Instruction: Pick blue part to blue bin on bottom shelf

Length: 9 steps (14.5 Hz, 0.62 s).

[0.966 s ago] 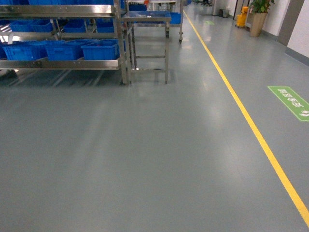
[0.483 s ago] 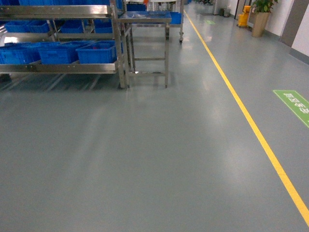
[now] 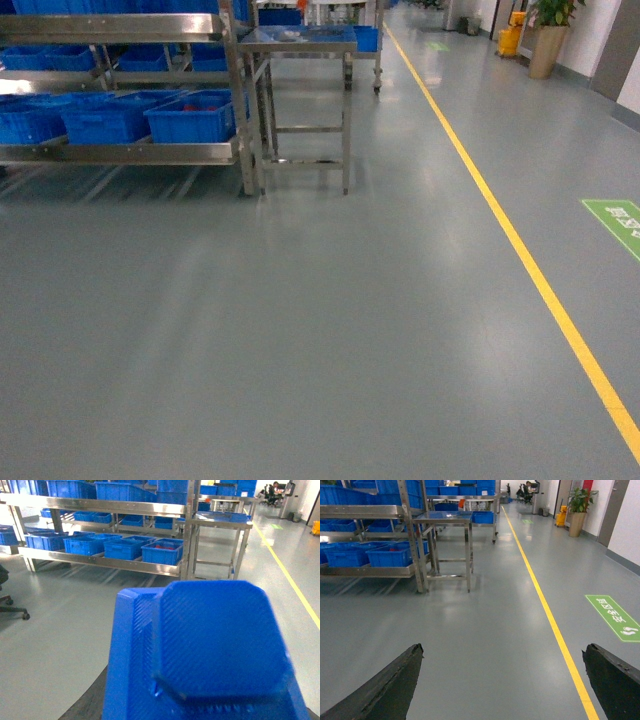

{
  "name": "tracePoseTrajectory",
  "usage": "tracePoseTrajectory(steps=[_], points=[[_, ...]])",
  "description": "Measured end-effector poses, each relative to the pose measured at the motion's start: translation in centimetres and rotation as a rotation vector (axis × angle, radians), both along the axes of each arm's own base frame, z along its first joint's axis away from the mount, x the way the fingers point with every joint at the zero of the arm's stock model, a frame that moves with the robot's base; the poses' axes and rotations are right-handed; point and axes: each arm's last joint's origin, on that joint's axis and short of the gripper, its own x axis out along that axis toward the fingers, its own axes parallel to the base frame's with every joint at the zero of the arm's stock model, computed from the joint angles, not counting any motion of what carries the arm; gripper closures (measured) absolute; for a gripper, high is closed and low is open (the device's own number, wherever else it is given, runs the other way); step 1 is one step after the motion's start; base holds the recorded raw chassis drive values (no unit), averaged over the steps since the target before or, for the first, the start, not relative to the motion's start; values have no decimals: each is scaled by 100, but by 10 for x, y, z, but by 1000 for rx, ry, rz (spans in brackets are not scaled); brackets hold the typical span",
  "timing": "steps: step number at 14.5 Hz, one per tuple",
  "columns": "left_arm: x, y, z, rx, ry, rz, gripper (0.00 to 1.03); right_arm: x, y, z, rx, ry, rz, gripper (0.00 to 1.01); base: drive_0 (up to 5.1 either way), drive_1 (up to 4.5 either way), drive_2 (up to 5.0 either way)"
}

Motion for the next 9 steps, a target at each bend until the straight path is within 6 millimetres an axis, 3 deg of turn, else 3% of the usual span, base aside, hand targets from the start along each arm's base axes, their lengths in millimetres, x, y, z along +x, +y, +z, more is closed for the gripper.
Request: tracePoseTrajectory(steps=[2, 9], points=[[0, 0, 0, 0, -1, -1, 60, 0, 0, 0, 0, 2, 0, 3, 0, 0, 0], [0, 0, 0, -2, -4, 0, 60, 0, 0, 0, 0, -4, 0, 3, 0, 421, -421]])
